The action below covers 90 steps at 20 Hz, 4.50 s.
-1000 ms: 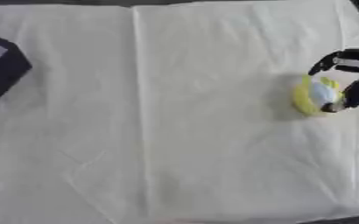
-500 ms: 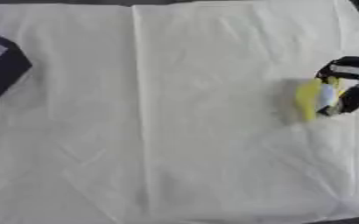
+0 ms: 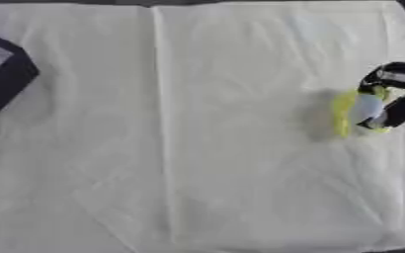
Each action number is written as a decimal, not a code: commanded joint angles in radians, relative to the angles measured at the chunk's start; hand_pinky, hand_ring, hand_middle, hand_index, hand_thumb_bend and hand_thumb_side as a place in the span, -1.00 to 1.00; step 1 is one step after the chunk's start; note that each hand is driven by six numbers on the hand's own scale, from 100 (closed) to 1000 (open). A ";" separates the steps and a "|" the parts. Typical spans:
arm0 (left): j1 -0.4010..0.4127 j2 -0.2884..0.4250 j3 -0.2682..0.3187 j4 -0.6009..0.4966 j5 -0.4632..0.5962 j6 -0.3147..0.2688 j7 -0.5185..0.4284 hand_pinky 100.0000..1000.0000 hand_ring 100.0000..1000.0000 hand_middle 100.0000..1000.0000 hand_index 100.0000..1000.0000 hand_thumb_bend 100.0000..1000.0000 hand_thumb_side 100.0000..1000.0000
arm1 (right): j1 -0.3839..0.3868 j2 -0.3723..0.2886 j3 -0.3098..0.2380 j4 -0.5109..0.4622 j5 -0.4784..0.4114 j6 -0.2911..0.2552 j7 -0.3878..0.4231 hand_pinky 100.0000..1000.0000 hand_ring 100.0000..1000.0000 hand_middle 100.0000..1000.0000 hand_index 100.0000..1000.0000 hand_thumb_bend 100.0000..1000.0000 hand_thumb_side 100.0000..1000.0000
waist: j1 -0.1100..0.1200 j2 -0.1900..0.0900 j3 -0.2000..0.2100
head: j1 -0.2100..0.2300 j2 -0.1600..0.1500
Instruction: Pick up the objects with one hand, pass them to the other hand, and then place them into the box on the other side of the table.
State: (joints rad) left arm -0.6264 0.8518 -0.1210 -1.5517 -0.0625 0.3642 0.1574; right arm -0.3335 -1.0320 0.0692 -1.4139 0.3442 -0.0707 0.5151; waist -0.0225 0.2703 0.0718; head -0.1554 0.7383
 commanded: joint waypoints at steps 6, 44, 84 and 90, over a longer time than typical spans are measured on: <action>-0.010 0.044 0.010 -0.017 0.000 -0.003 0.001 0.31 0.28 0.29 0.49 -0.57 -0.24 | -0.005 -0.031 -0.054 -0.088 -0.080 0.045 -0.063 0.65 0.37 -0.17 -0.09 -0.42 -1.00 | -0.001 -0.033 -0.005 | 0.018 0.001; -0.045 0.068 -0.113 -0.430 -0.012 -0.002 -0.183 0.33 0.31 0.34 0.51 -0.47 -0.28 | -0.172 0.337 0.081 -0.154 -0.185 0.188 -0.302 0.56 0.29 -0.15 -0.09 -0.43 -1.00 | 0.004 -0.053 0.017 | 0.073 0.000; -0.274 -0.215 -0.307 -0.448 -0.093 -0.034 -0.495 0.34 0.34 0.38 0.52 -0.46 -0.23 | -0.227 0.676 0.196 -0.142 -0.264 0.171 -0.437 0.52 0.21 -0.15 -0.09 -0.39 -1.00 | 0.012 -0.080 0.032 | 0.125 0.023; -0.281 -0.239 -0.323 -0.448 -0.107 -0.029 -0.524 0.34 0.34 0.38 0.52 -0.46 -0.22 | -0.242 0.712 0.221 -0.115 -0.279 0.167 -0.478 0.49 0.21 -0.14 -0.09 -0.39 -1.00 | 0.013 -0.080 0.035 | 0.119 0.025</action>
State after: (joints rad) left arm -0.8854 0.6080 -0.4483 -1.9889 -0.1647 0.3352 -0.3593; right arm -0.5561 -0.3188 0.2900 -1.5223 0.0729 0.0986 0.0488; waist -0.0126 0.2119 0.1057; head -0.0339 0.7592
